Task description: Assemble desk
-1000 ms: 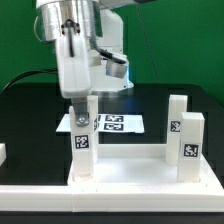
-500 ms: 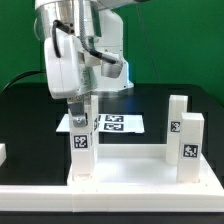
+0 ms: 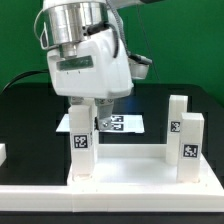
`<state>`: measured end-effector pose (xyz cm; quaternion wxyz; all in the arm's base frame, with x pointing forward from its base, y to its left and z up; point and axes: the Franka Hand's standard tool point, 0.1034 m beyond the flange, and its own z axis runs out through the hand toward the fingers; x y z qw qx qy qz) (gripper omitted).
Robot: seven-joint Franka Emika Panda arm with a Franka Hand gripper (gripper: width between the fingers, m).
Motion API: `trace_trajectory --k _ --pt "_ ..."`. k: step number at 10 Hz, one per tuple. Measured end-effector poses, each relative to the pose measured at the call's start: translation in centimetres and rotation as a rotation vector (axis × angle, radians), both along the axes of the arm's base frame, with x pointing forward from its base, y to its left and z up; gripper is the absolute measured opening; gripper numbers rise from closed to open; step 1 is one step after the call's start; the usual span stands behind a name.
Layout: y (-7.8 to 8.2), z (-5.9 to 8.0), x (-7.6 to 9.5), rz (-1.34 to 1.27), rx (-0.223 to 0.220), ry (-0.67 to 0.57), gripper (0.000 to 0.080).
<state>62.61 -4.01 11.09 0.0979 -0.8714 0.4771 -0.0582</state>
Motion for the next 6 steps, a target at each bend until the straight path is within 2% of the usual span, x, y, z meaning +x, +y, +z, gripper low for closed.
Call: trace_trajectory --k 2,3,4,5,6 --pt "-0.17 -0.01 -0.02 0.094 -0.023 -0.009 0.0649" --pt "-0.34 0.03 -0.11 0.237 -0.060 -0.012 0.0649" --pt "-0.67 0.26 -0.17 0.445 -0.122 -0.002 0.0649" --pt "-0.05 -0.04 -0.15 0.683 -0.177 0.012 0.0649" --pt "0.32 -0.48 -0.28 0.710 -0.175 0.015 0.0649"
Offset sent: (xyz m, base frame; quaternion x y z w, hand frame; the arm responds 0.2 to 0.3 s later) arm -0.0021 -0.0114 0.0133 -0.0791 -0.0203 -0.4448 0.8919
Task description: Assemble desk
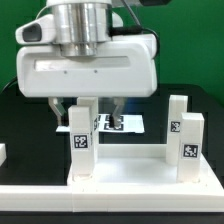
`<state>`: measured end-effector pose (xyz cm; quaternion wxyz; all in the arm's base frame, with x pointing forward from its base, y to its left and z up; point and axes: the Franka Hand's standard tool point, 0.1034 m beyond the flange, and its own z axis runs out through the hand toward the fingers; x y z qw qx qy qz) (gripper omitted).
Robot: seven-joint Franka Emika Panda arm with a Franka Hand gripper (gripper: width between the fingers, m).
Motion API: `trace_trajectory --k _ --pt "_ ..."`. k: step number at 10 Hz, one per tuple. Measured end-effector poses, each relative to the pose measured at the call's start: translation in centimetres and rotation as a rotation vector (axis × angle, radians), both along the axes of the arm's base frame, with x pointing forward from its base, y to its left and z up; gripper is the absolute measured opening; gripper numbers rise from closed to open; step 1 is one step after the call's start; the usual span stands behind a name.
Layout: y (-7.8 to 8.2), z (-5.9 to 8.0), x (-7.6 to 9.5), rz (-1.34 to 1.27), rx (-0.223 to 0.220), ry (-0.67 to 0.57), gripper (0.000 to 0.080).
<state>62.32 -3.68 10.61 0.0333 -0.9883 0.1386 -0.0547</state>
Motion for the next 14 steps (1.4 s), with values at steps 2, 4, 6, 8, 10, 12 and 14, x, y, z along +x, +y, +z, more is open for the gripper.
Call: trace_trajectory --k 2,4,6,8,10,12,14 --pt "-0.20 0.02 0.01 -0.041 0.003 0.001 0.0602" --pt "-0.26 -0.01 0.00 -0.128 0.013 0.006 0.0330" --pt "-0.58 -0.10 -0.10 -0.292 0.029 0.015 0.0294" --pt "-0.58 -0.19 -0.09 -0.427 0.045 0.024 0.0293" --pt "-0.71 -0.32 0.42 -0.729 0.083 0.046 0.0293" --pt "-0.88 -0.39 0.57 -1.045 0.160 0.066 0.0293" --pt "-0.90 -0.41 0.54 -1.208 0.214 0.068 0.0294"
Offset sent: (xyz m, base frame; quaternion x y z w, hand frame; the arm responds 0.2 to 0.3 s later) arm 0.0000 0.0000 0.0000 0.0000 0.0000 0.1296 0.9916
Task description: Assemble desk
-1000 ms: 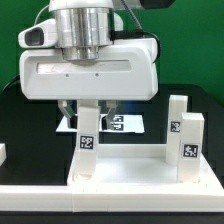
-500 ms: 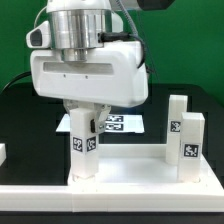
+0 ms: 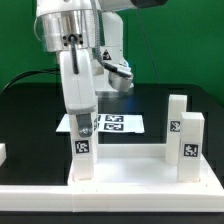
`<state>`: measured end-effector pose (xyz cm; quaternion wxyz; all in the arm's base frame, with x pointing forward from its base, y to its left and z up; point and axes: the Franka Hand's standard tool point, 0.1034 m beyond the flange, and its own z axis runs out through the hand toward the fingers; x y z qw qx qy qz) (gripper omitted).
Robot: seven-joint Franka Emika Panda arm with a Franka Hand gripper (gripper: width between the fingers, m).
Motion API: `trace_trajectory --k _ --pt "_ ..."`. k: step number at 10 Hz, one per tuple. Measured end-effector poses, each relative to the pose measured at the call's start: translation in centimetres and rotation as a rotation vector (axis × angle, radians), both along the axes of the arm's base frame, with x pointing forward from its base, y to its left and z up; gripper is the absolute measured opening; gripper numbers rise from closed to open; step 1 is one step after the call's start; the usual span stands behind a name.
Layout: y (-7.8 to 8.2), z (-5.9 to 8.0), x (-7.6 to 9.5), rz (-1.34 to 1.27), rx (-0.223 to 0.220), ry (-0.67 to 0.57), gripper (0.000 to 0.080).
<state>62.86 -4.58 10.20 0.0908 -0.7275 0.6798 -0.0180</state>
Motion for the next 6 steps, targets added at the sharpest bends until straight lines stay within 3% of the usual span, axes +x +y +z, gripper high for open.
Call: trace_trajectory --k 1,3,4,5,6 --pt "0.03 -0.01 0.01 0.008 -0.001 0.000 0.0294" --pt "0.02 -0.07 -0.01 0.035 -0.006 -0.002 0.0523" --pt "0.05 0.12 0.08 0.228 -0.045 -0.006 0.0523" --pt "0.05 0.15 0.13 0.403 -0.071 -0.025 0.0627" --pt "0.02 0.04 0.08 0.600 -0.095 -0.045 0.0644"
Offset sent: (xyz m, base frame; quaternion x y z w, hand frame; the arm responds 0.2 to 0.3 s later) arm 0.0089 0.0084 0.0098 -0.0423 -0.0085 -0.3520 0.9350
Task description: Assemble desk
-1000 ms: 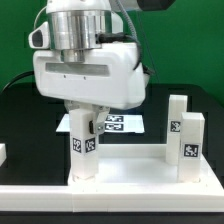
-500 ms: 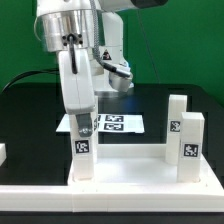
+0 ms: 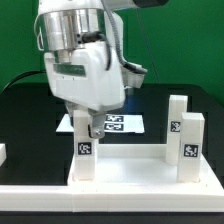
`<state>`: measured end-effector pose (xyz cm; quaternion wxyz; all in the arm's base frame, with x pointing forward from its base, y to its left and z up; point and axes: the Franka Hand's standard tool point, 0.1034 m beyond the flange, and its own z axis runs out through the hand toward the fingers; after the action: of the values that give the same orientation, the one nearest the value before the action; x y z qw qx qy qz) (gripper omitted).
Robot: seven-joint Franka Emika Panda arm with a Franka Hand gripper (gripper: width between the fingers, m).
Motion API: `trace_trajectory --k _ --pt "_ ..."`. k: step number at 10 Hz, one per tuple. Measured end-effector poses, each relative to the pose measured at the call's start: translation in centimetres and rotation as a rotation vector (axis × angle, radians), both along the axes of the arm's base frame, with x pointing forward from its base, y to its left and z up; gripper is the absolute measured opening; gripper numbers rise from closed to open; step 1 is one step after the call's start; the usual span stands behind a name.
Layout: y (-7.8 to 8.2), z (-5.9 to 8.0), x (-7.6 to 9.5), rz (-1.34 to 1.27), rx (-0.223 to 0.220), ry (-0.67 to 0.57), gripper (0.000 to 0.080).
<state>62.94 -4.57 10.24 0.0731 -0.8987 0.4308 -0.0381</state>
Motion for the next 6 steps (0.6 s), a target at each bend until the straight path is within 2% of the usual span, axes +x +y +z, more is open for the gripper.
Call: trace_trajectory --k 4,5,6 --pt "-0.23 0.00 -0.03 0.253 -0.053 -0.015 0.0648" --pt "-0.02 0.28 0.20 0.482 -0.122 -0.003 0.0648" --pt "0.26 0.48 0.36 0.632 -0.138 0.005 0.0648"
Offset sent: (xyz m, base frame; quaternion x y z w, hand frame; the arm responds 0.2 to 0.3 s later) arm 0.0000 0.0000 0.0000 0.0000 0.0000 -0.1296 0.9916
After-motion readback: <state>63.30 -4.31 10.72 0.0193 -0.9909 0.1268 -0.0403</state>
